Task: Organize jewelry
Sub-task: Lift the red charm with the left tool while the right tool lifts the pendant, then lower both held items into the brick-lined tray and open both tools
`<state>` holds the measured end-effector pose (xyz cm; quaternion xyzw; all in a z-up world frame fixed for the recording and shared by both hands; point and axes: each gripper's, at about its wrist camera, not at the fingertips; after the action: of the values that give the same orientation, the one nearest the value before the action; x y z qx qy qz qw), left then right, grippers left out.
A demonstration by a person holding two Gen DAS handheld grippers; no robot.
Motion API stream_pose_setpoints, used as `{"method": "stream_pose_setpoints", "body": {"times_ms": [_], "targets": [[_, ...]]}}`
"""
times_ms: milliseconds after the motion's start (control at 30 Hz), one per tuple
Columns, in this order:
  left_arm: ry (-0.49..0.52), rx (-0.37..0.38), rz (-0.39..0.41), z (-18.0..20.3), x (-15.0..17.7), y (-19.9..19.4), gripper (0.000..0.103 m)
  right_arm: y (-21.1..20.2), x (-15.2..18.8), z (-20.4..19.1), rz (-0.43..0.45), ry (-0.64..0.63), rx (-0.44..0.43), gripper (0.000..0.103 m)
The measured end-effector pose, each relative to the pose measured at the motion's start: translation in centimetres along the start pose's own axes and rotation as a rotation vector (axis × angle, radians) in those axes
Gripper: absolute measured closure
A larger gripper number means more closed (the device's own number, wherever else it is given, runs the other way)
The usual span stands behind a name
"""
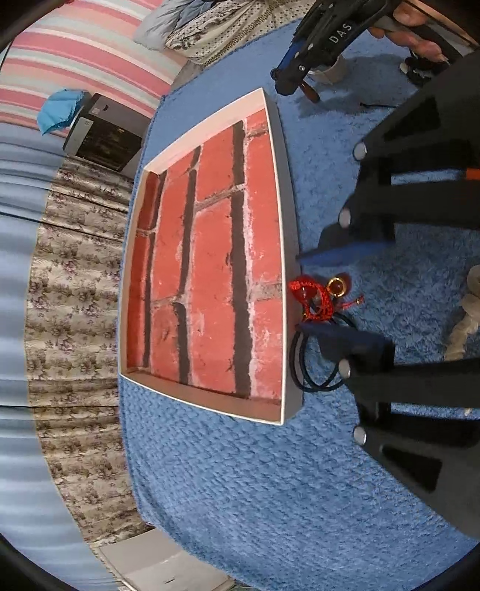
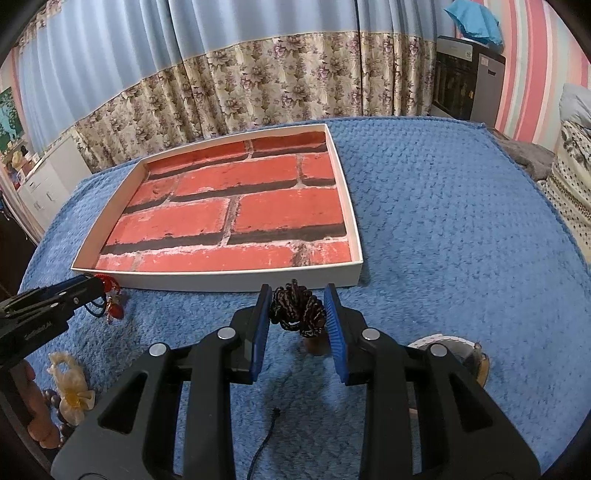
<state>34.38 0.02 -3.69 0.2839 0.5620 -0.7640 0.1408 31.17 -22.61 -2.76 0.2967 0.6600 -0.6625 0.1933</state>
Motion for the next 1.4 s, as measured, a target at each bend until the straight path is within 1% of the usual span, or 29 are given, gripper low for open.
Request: {"method": "stream_pose_setpoints", "body": {"times_ms": [100, 133, 200, 267, 333, 400, 600, 733, 900, 1033, 1200, 1300, 1400], "targets": [[-0.010, -0.004, 0.001, -0.5, -0.1, 0.0, 0.075, 0.2, 0.0, -0.1, -0.001, -0.002, 0.000, 0.073], [-0.018, 0.003, 0.002, -0.6, -0.2, 0.0, 0.077, 0.2, 0.0, -0.1, -0.002, -0.002, 0.000, 0.073], [-0.026, 0.021, -0.001, -0.8, -0.3, 0.1, 0.086, 0.3, 0.1, -0.1, -0.004, -0.004, 0.000, 0.073], [-0.022, 0.022, -0.009, -0.7, -0.4, 0.3, 0.090, 0.5, 0.1, -0.2, -0.006, -0.005, 0.000, 0.073], [-0.027, 0.022, -0.016, -0.8, -0.4, 0.6, 0.092, 0.6, 0.1, -0.2, -0.006, -0.004, 0.001, 0.073], [-0.038, 0.029, -0.015, -1.0, -0.4, 0.6, 0.097, 0.5, 0.1, -0.2, -0.005, -0.003, 0.001, 0.073], [-0.048, 0.045, 0.001, -1.2, -0.5, -0.3, 0.098, 0.6, -0.1, 0.0, 0.001, 0.005, -0.002, 0.073], [-0.067, 0.077, 0.037, -1.1, -0.7, -2.3, 0.098, 0.3, -0.2, -0.2, 0.007, 0.004, -0.008, 0.073], [-0.036, 0.102, 0.088, 0.4, -1.0, -5.5, 0.098, -0.4, -0.3, -0.5, 0.022, -0.004, -0.016, 0.073], [-0.007, 0.104, 0.120, 1.7, -1.7, -7.1, 0.098, -0.9, -0.6, -0.7, 0.035, -0.006, -0.023, 0.073], [-0.004, 0.102, 0.130, 2.4, -3.2, -7.2, 0.098, -1.4, -2.1, -0.7, 0.059, -0.006, -0.016, 0.073], [0.002, 0.080, 0.140, 2.5, -5.0, -6.4, 0.098, -1.4, -3.8, -0.9, 0.076, -0.009, -0.006, 0.073], [-0.008, 0.055, 0.134, 1.9, -7.3, -4.5, 0.098, -1.2, -6.1, -1.2, 0.090, -0.009, -0.001, 0.073]]}}
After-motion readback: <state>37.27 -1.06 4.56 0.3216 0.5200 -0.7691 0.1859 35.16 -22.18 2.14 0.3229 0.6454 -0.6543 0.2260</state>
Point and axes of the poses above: each gripper's, at about its wrist camera, not at the fingertips, and y roughly the way its jaws point, z to its right, x to its underside, and after that the axes turned 7 degrees about x, right-handed
